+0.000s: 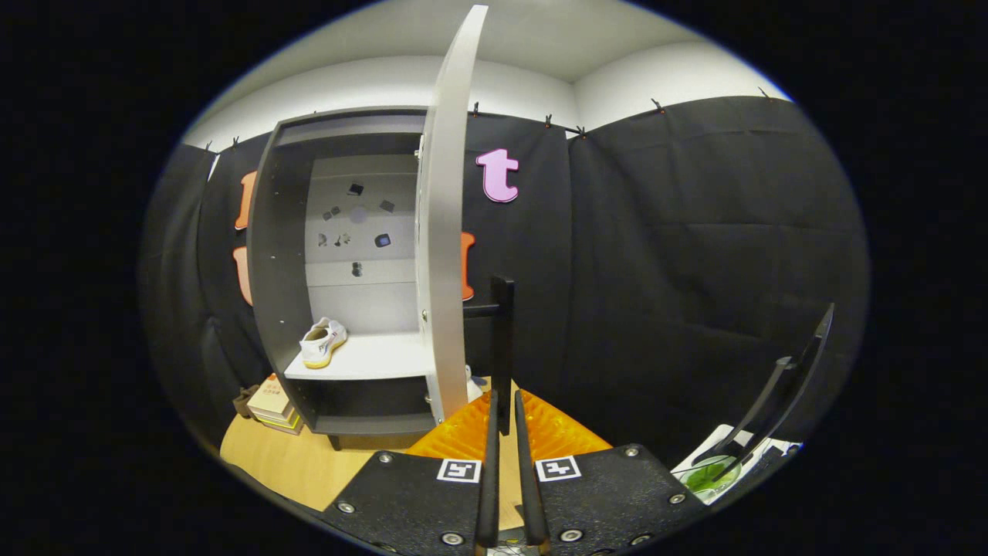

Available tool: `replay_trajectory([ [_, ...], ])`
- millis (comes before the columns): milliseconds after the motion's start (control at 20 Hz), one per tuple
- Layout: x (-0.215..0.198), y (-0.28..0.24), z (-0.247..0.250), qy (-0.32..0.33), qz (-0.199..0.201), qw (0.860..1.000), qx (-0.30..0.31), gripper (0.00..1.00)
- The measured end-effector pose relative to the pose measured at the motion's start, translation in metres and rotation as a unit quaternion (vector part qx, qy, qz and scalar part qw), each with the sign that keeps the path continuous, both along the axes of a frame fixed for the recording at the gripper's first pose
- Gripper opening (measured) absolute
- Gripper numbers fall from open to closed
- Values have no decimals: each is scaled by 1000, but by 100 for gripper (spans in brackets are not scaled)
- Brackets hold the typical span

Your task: Open the shoe cabinet door, grab the shoes and put them into the shoe cabinet, then close the shoe cabinet door.

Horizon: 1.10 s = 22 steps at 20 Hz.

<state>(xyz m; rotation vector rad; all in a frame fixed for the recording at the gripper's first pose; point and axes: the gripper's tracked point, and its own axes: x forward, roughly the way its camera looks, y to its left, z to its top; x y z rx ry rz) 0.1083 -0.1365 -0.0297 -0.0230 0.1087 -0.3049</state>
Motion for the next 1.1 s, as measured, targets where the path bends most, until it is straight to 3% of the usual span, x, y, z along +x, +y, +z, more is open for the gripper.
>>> replay_trajectory([
  [650,-18,11,-2,14,-28,999,-10,14],
  [1100,-45,100,-10,19,13,1000,5,14],
])
